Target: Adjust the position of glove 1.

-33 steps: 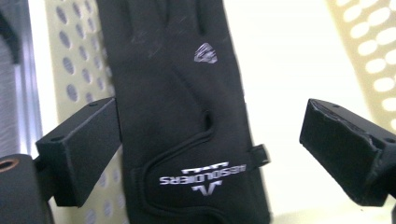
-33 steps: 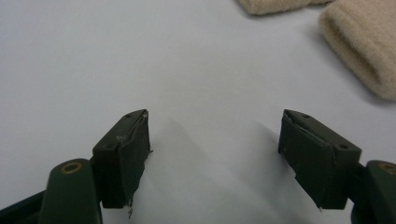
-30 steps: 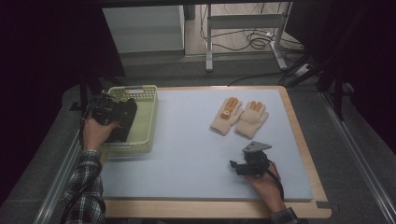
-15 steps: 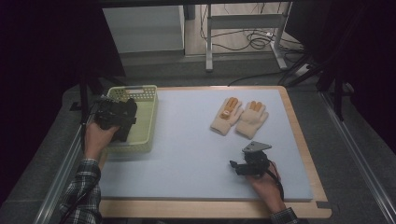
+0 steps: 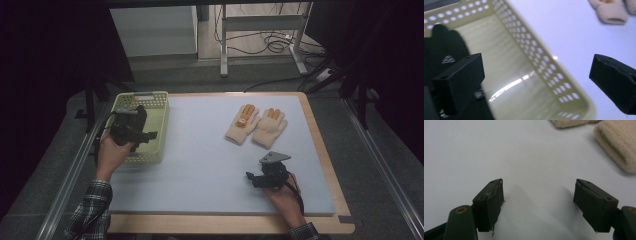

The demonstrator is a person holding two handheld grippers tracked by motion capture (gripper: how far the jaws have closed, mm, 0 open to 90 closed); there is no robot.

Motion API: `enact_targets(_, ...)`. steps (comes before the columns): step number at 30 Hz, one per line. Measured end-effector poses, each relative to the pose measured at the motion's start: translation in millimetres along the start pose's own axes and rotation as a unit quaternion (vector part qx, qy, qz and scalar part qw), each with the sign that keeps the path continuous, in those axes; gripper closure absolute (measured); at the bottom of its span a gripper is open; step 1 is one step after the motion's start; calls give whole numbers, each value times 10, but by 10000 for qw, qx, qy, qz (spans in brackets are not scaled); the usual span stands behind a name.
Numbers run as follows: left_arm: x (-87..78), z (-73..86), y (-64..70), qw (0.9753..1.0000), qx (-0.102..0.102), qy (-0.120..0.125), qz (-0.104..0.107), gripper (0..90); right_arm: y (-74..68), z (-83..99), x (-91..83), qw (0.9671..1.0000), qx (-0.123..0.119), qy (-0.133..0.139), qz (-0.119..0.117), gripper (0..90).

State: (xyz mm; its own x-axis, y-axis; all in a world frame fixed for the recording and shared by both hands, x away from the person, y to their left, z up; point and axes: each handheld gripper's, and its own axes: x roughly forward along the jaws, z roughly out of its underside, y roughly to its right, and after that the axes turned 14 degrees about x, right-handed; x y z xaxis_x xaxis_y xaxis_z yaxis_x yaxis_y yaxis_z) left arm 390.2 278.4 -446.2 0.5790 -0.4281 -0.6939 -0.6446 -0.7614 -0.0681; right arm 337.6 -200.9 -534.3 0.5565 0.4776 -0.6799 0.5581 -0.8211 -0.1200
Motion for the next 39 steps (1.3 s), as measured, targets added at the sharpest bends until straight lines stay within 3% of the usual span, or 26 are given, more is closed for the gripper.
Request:
enact_targets(9,12,-56,320,9988,443,171,88,0,-1,0,0,10000,4,1,6,236)
enact_targets(14,24,-94,577,9963,780,313,176,0,0,0,0,10000,10,-2,4,236)
enact_targets(23,89,-103,927,9915,1156,484,343,0,-1,0,-1,10000,11,-3,5,236)
enact_targets(24,115,-83,1020,9897,1249,578,387,0,-1,0,-1,10000,10,-2,7,236)
enact_targets(27,169,-40,1151,9876,1378,597,463,0,0,0,0,10000,7,0,7,236)
enact_targets(32,299,80,1346,9854,1506,583,536,0,0,0,0,10000,9,-2,5,236)
enact_targets(39,472,259,1500,9847,1598,403,569,0,2,-1,1,10000,20,0,-3,234)
